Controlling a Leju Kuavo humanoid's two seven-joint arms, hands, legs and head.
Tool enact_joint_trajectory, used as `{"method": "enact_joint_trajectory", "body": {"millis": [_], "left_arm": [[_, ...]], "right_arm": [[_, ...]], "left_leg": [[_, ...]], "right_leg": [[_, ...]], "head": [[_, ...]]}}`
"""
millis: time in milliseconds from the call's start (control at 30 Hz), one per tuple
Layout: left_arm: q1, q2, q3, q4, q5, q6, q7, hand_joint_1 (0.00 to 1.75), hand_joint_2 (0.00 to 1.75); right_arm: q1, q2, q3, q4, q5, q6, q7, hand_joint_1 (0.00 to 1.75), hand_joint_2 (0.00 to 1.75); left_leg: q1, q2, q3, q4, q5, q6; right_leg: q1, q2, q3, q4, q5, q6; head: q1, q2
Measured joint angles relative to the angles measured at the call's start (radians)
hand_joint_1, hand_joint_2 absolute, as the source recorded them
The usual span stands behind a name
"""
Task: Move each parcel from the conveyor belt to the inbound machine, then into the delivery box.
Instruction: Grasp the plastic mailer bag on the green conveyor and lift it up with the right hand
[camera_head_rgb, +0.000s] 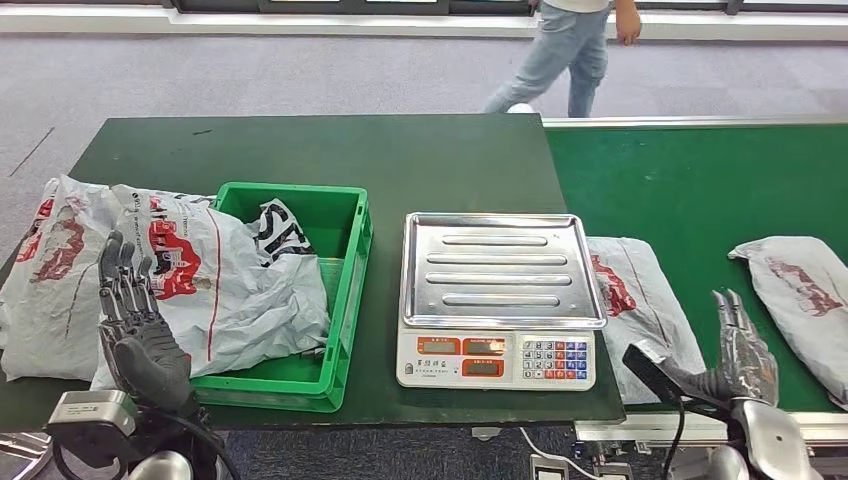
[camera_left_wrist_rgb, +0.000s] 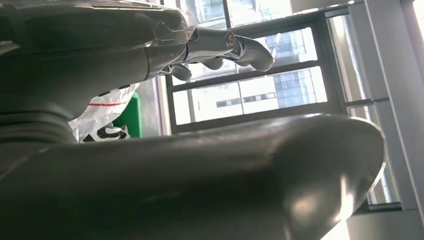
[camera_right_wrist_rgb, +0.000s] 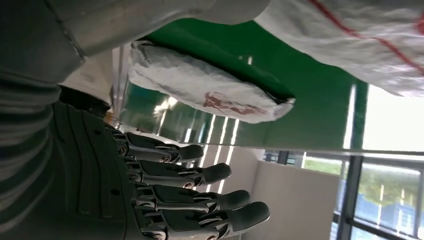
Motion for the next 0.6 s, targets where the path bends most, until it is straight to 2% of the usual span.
{"method": "enact_joint_trajectory", "body": {"millis": [333, 600], "left_arm": [[-0.062, 0.028, 0.000, 0.070, 0.013, 0.007, -0.025, 0.00, 0.00], [-0.075, 0.035, 0.000, 0.089, 0.011, 0.027, -0.034, 0.00, 0.00]], "right_arm": [[-0.132, -0.097, -0.016, 0.217, -0.030, 0.017, -0.027, 0.00, 1.75], [-0.259, -0.109, -0.008, 0.359, -0.040, 0.018, -0.032, 0.00, 1.75]], "left_leg": [[0.000, 0.000, 0.000, 0.000, 0.000, 0.000], [0.000, 0.000, -0.001, 0.000, 0.001, 0.001]], "right_leg": [[0.000, 0.000, 0.000, 0.000, 0.000, 0.000], [0.000, 0.000, 0.000, 0.000, 0.001, 0.000]], "head": [[0.000, 0.000], [0.000, 0.000]]}}
